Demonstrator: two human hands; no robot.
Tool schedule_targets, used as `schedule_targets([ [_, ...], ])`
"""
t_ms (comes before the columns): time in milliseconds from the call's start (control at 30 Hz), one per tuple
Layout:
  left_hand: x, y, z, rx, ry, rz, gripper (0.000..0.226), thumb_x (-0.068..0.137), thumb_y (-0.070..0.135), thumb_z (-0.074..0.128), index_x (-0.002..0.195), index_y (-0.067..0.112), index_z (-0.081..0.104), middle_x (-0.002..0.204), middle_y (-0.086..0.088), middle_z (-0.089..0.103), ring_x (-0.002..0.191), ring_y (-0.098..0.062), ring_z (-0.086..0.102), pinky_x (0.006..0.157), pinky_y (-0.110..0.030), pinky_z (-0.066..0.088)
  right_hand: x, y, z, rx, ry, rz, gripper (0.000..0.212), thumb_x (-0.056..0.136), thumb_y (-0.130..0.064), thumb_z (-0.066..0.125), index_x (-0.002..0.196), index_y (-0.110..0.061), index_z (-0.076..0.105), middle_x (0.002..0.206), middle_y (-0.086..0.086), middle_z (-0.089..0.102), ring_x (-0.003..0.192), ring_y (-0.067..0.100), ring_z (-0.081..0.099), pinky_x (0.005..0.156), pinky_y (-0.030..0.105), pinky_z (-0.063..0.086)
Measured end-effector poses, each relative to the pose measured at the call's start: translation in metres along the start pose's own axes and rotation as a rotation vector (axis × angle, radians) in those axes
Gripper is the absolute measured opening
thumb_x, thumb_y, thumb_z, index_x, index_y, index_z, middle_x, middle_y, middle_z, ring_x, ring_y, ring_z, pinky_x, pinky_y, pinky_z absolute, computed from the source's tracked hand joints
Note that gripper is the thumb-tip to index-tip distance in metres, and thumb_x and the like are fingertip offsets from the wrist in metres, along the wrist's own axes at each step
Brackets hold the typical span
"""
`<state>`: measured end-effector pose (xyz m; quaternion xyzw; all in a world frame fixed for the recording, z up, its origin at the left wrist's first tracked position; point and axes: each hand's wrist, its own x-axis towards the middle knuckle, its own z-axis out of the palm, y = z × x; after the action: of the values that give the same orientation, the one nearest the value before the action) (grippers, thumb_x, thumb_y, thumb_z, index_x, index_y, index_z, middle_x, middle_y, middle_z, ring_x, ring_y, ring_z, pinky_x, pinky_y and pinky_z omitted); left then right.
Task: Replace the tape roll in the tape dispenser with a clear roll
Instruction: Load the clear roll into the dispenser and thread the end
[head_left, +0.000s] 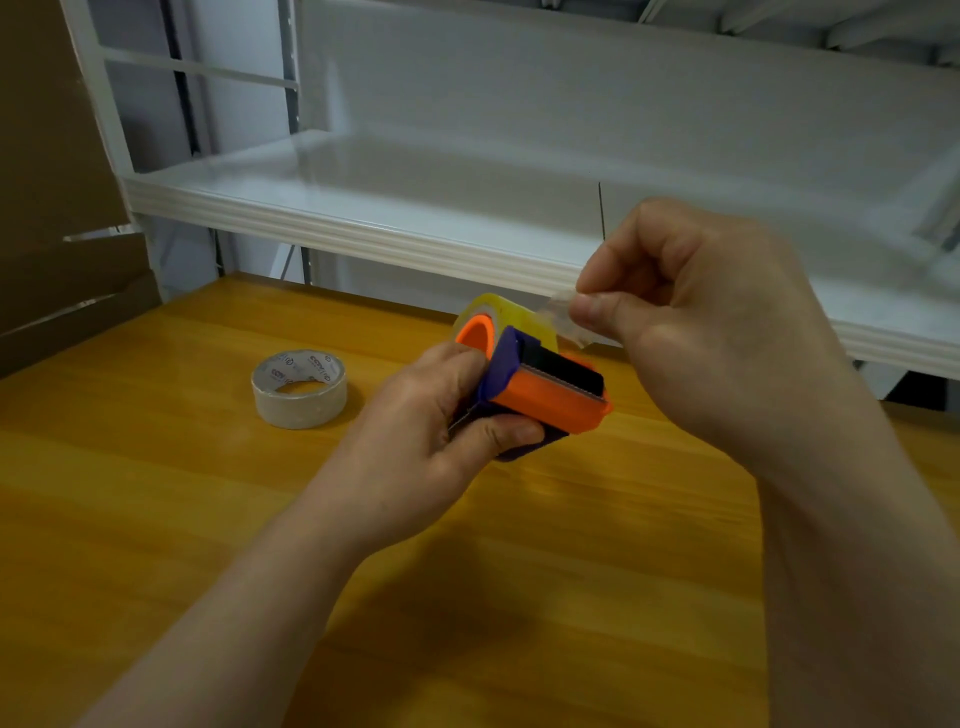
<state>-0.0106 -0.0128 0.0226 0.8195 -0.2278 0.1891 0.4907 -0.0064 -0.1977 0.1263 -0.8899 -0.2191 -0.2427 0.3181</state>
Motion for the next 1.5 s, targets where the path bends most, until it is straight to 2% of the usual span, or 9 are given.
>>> schedule_targets([
  [167, 0.0, 0.004, 0.004, 0.133, 0.005, 0.056, 0.042, 0.084, 0.058, 0.059, 0.105, 0.023, 0.068, 0.108, 0.003, 0.059, 0.092, -0.018, 0.06, 0.076, -0.045, 0.051, 0.001, 0.004, -0.002, 0.009, 0.039, 0.007, 0.018, 0.088, -0.021, 0.077, 0.079, -0.028, 0.064, 0.076, -0.013, 0.065, 0.071, 0.002, 0.06, 0.064, 0.02, 0.044],
  [400, 0.0, 0.0, 0.001, 0.166, 0.058, 0.051, 0.042, 0.086, 0.056, 0.058, 0.11, 0.024, 0.067, 0.109, 0.006, 0.056, 0.092, -0.011, 0.058, 0.074, -0.038, 0.051, 0.0, -0.003, 0.003, -0.024, 0.01, -0.029, 0.025, 0.088, -0.022, 0.078, 0.074, -0.032, 0.06, 0.072, -0.017, 0.062, 0.064, -0.011, 0.057, 0.055, 0.005, 0.041],
  [800, 0.0, -0.001, 0.002, 0.166, 0.089, 0.006, 0.047, 0.083, 0.06, 0.056, 0.109, 0.022, 0.066, 0.107, 0.005, 0.055, 0.091, -0.014, 0.059, 0.074, -0.043, 0.051, -0.002, -0.008, 0.005, -0.061, -0.046, -0.059, 0.019, 0.089, -0.022, 0.077, 0.078, -0.03, 0.063, 0.078, -0.018, 0.064, 0.075, -0.002, 0.06, 0.061, 0.013, 0.041],
  [933, 0.001, -0.001, 0.0, 0.138, 0.08, -0.005, 0.046, 0.082, 0.06, 0.057, 0.107, 0.023, 0.067, 0.106, 0.006, 0.057, 0.092, -0.014, 0.059, 0.077, -0.044, 0.051, 0.0, -0.004, 0.007, -0.057, -0.025, -0.042, 0.019, 0.088, -0.023, 0.077, 0.078, -0.032, 0.063, 0.078, -0.018, 0.064, 0.073, -0.006, 0.06, 0.06, 0.007, 0.042],
  [1033, 0.001, -0.001, -0.001, 0.07, 0.059, -0.001, 0.041, 0.083, 0.055, 0.06, 0.109, 0.026, 0.069, 0.109, 0.006, 0.06, 0.097, -0.014, 0.06, 0.081, -0.045, 0.051, 0.003, 0.001, 0.005, -0.015, 0.016, -0.009, 0.018, 0.089, -0.023, 0.076, 0.094, -0.036, 0.064, 0.077, -0.017, 0.066, 0.071, -0.008, 0.062, 0.062, 0.007, 0.042],
  [1133, 0.001, -0.002, 0.001, 0.077, 0.031, 0.002, 0.04, 0.084, 0.055, 0.06, 0.11, 0.026, 0.068, 0.11, 0.005, 0.06, 0.099, -0.017, 0.06, 0.082, -0.048, 0.051, 0.002, 0.004, 0.003, -0.016, -0.02, 0.032, 0.042, 0.091, -0.023, 0.074, 0.129, -0.036, 0.06, 0.079, -0.017, 0.068, 0.079, -0.008, 0.062, 0.072, 0.009, 0.042],
  [1267, 0.001, -0.004, 0.003, 0.062, 0.038, 0.001, 0.037, 0.086, 0.054, 0.057, 0.111, 0.026, 0.064, 0.11, 0.006, 0.059, 0.097, -0.016, 0.06, 0.08, -0.048, 0.053, 0.003, 0.001, 0.007, 0.009, -0.026, 0.049, 0.013, 0.092, -0.022, 0.073, 0.097, -0.034, 0.075, 0.082, -0.021, 0.068, 0.08, -0.007, 0.064, 0.07, 0.007, 0.047],
  [1367, 0.001, -0.004, 0.002, 0.047, 0.047, 0.005, 0.037, 0.089, 0.052, 0.055, 0.114, 0.026, 0.061, 0.11, 0.006, 0.056, 0.097, -0.013, 0.059, 0.082, -0.044, 0.053, 0.004, 0.0, 0.01, 0.103, 0.002, 0.031, 0.024, 0.091, -0.012, 0.074, 0.079, -0.033, 0.073, 0.079, -0.022, 0.07, 0.076, -0.019, 0.064, 0.066, 0.001, 0.047],
  [1500, 0.002, -0.005, 0.001, 0.057, 0.046, 0.022, 0.037, 0.09, 0.051, 0.054, 0.116, 0.025, 0.06, 0.112, 0.007, 0.055, 0.101, -0.011, 0.058, 0.083, -0.035, 0.051, 0.006, 0.001, 0.013, 0.179, 0.024, -0.001, 0.031, 0.09, -0.005, 0.073, 0.077, -0.034, 0.072, 0.076, -0.024, 0.068, 0.076, -0.02, 0.064, 0.069, 0.001, 0.048],
])
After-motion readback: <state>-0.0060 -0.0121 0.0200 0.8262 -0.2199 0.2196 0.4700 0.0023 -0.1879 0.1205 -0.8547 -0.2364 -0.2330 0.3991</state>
